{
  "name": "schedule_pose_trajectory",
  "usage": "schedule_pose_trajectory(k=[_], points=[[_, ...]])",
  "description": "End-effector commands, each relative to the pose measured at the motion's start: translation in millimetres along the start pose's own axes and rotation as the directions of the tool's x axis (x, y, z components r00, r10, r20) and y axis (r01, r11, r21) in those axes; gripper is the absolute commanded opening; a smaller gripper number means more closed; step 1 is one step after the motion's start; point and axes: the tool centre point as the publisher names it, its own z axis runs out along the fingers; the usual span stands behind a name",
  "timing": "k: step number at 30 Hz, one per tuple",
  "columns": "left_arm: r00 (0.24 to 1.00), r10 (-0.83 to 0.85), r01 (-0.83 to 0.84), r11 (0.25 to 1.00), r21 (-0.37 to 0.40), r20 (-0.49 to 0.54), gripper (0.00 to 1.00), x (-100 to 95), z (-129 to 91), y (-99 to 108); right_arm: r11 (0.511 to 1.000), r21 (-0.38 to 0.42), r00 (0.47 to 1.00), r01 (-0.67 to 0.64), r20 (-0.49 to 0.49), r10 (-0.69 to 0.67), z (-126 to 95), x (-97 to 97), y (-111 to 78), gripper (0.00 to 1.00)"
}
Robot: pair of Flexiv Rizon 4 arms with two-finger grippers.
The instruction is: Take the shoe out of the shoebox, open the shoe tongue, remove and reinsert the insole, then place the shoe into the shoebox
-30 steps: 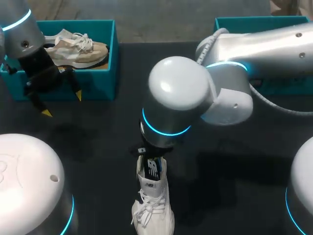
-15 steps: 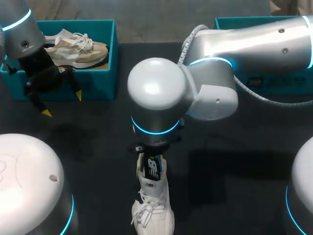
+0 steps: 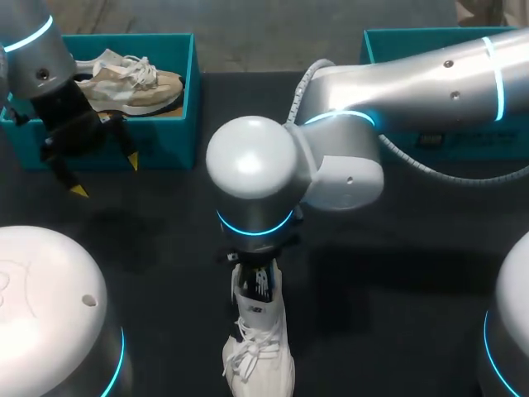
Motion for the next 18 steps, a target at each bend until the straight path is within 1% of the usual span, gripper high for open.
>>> schedule_pose_trajectory(k=[1,5,8,13,16,18], points=[[1.0,0.0,0.0,1.0,-0.002,-0.003,1.0,0.3,0,0,0.995,0.0,0.992,-0.103,0.067,0.103,17,10.2,-1.3,0.0],[1.0,0.0,0.0,1.0,-0.002,-0.003,1.0,0.3,0,0,0.996,-0.006,0.996,-0.084,0.03,0.084,15,12.1,-2.1,0.0],[1.0,0.0,0.0,1.0,-0.002,-0.003,1.0,0.3,0,0,0.997,-0.018,0.997,-0.07,0.02,0.07,7,15.7,-4.7,0.0],[1.0,0.0,0.0,1.0,-0.002,-0.003,1.0,0.3,0,0,0.998,-0.035,0.997,-0.053,0.062,0.055,-11,21.5,-10.5,0.0],[1.0,0.0,0.0,1.0,-0.002,-0.003,1.0,0.3,0,0,0.997,-0.046,0.994,-0.054,0.089,0.058,-23,17.5,-14.7,0.0],[1.0,0.0,0.0,1.0,-0.002,-0.003,1.0,0.3,0,0,0.997,-0.053,0.994,-0.054,0.087,0.059,-28,12.6,-17.0,0.0]])
